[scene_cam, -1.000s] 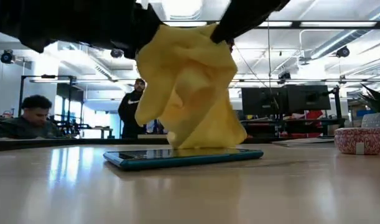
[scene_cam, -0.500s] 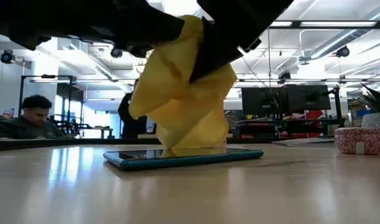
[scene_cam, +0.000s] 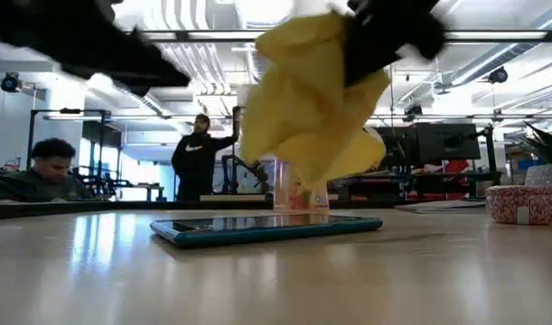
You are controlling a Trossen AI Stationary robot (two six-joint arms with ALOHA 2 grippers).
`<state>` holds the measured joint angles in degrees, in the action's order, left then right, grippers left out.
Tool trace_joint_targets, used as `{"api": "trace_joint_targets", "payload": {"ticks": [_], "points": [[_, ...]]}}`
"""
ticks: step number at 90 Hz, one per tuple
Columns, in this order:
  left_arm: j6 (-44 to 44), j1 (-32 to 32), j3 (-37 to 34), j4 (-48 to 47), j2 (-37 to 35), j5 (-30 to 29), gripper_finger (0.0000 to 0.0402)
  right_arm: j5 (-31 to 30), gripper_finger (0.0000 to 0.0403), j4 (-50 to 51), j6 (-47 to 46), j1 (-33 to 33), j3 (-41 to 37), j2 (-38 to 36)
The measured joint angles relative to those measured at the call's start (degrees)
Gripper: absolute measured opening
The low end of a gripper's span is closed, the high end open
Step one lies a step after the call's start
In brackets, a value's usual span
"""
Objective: Apply microfiber cloth
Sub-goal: Wipe the front and back of the tablet with the yellow microfiber cloth
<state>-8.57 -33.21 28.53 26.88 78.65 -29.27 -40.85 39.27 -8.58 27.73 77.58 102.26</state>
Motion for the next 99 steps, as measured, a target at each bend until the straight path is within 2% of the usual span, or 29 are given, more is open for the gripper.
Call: {"api": "trace_joint_targets", "payload": {"ticks": [15, 30, 44, 70, 80, 89, 99], "points": [[-1.5, 0.1, -2.3, 8.4, 7.3, -2.3, 0.0107, 10.6, 0.0001, -6.6, 4.6, -1.2, -0.6, 2.6], [-2.7, 1.0, -1.4, 8.9, 16.2, -10.1, 0.0083, 14.7, 0.0001, -15.7, 8.3, -2.6, -0.8, 7.6], [-4.7, 2.4, -0.4, 8.9, 21.6, -11.4, 0.0063, 20.2, 0.0001, -24.8, 11.8, -4.5, -0.8, 12.8], [-10.1, 3.2, -0.1, 9.8, 25.8, -11.9, 0.0043, 21.3, 0.0000, -38.3, 12.1, -7.1, 0.5, 20.6], [-10.2, 3.2, -0.3, 9.6, 25.8, -11.7, 0.0039, 20.4, 0.0000, -40.1, 8.8, -7.3, 1.0, 21.9], [-10.2, 3.2, -0.3, 9.3, 25.8, -11.5, 0.0037, 15.6, 0.0000, -38.3, 3.3, -7.3, 1.0, 21.9], [-10.5, 3.2, -0.4, 8.8, 25.8, -11.3, 0.0037, 9.0, 0.0000, -30.4, -3.0, -7.3, 0.9, 20.4]]}}
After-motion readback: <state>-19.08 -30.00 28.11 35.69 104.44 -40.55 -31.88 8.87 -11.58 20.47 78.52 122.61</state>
